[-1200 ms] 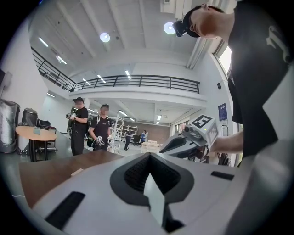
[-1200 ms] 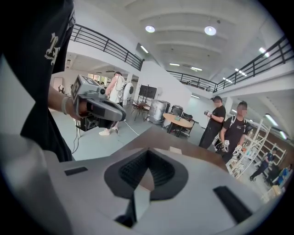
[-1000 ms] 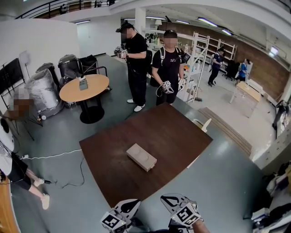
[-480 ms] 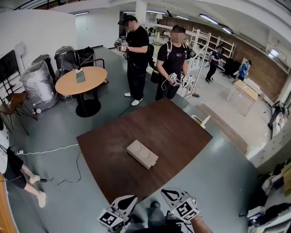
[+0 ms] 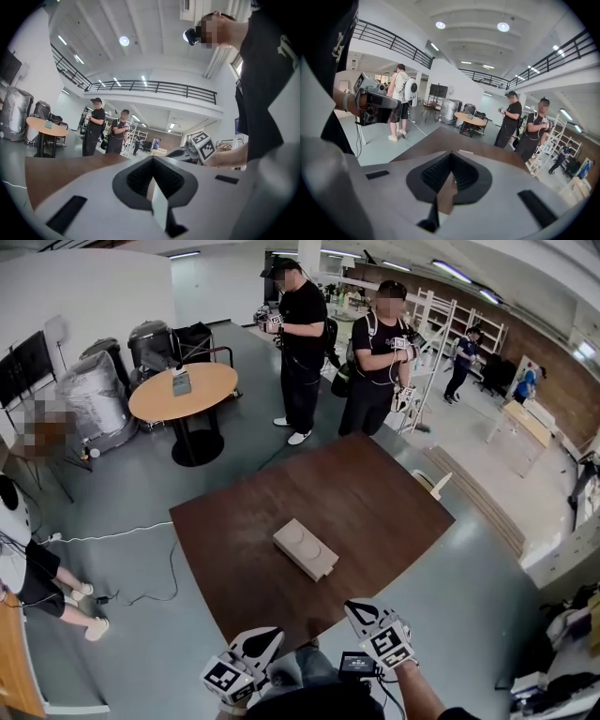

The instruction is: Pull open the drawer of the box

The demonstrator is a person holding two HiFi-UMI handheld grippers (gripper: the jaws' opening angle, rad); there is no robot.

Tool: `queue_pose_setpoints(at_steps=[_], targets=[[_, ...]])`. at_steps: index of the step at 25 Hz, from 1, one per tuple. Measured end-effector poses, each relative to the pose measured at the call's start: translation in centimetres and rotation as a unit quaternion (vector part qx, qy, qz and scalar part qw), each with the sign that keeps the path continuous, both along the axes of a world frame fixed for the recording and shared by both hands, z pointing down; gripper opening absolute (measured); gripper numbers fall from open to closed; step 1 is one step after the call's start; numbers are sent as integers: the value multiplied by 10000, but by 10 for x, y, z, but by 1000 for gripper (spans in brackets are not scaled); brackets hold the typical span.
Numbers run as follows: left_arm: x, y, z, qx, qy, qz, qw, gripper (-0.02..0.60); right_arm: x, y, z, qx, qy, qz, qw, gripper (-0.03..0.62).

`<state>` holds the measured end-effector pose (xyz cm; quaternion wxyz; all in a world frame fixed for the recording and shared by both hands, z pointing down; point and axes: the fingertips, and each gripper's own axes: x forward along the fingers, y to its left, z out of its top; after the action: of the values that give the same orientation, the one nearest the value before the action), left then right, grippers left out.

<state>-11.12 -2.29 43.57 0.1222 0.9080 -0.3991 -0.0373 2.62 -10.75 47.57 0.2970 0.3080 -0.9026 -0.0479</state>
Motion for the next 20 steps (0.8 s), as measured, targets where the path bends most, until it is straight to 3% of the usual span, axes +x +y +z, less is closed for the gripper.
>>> queue_pose_setpoints(at_steps=[6,11,20], targets=[[9,-23,-14,78,-113,26,9999,5,10,-52,5,58,-158,85,9998,-12],[16,-42,-3,-102,-132,-89,9998,5,14,-81,21,-227,-334,119,9991,-12],[36,-62,-10,-123,-216,-76,9997,5,19,-115,67,-665,-198,14,9976,-12]])
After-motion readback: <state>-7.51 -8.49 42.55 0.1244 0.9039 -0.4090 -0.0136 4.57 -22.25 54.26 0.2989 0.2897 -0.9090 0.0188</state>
